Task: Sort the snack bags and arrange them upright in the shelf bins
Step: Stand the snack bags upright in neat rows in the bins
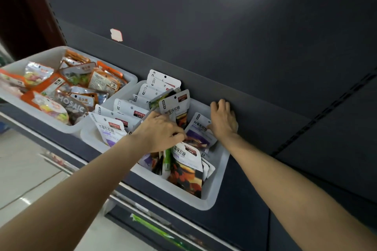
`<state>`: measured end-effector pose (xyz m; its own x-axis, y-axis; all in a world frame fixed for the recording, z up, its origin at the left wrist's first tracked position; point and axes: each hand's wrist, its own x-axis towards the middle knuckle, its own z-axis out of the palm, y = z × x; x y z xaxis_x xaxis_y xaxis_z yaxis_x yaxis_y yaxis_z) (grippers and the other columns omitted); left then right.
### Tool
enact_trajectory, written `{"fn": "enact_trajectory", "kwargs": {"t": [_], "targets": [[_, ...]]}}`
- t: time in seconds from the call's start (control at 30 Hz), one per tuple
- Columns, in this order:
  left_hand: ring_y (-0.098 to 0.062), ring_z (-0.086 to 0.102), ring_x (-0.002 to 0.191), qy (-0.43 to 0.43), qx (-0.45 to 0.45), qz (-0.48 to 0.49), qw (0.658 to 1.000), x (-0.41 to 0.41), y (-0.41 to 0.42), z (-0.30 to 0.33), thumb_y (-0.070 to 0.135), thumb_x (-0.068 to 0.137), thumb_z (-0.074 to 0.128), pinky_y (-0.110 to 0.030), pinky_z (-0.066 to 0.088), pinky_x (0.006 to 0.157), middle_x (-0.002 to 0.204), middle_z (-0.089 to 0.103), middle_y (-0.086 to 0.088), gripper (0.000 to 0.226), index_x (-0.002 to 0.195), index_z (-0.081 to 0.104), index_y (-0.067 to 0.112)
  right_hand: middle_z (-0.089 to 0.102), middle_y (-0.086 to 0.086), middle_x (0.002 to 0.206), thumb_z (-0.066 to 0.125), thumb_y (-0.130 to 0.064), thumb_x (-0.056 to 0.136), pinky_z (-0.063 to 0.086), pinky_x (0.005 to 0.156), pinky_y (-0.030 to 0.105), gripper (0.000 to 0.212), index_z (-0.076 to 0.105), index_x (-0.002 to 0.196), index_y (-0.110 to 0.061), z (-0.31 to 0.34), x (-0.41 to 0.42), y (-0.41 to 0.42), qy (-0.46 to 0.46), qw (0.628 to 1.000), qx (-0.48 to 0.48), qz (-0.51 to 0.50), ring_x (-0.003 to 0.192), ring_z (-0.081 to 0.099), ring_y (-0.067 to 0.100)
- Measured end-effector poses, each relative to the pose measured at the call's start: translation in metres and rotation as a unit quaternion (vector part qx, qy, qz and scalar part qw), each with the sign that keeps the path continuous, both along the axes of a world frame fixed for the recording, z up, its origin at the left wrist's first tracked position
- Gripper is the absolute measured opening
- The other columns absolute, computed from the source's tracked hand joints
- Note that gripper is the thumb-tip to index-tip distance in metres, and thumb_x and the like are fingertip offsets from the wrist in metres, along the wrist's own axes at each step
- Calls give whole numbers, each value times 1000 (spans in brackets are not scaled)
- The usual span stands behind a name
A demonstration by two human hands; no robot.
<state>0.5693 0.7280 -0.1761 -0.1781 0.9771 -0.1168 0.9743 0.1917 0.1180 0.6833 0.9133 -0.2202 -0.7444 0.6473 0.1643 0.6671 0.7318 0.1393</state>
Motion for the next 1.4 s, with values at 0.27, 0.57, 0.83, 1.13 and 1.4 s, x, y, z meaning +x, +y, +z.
{"fn": "enact_trajectory", "kwargs": {"t": [0.27,0.57,0.83,1.13,1.4], "targets": [[-10,45,114,-13,-14,11,1000,0,-5,0,47,99,19,-36,23,104,129,57,19,44,124,55,47,48,11,115,75,-18,77,47,77,35,46,47,114,-12,1,2,0,24,1000,11,7,107,47,27],[-14,45,119,-1,-22,17,1000,3,-3,3,46,98,19,-38,24,104,131,57,14,45,126,55,44,54,8,113,55,-16,93,48,77,39,22,64,113,-11,6,9,4,119,991,-68,-3,111,46,26],[-14,45,118,-7,-15,22,1000,2,-2,1,46,98,19,-38,24,105,130,59,11,46,126,55,45,67,6,98,64,-20,89,41,65,26,10,71,91,-14,15,15,6,253,945,-198,-65,88,63,25],[-21,38,128,-40,0,28,999,14,-1,12,78,82,15,-39,20,109,125,57,-3,71,123,58,41,73,-1,84,61,-22,91,49,58,32,11,69,89,-15,42,46,-10,364,921,-135,16,70,66,19],[-19,44,128,-117,-1,62,991,14,14,22,42,100,35,-38,23,111,127,59,2,34,123,57,31,71,1,104,55,-3,91,40,71,12,24,67,111,-9,30,57,-11,263,928,-262,28,94,65,13]]}}
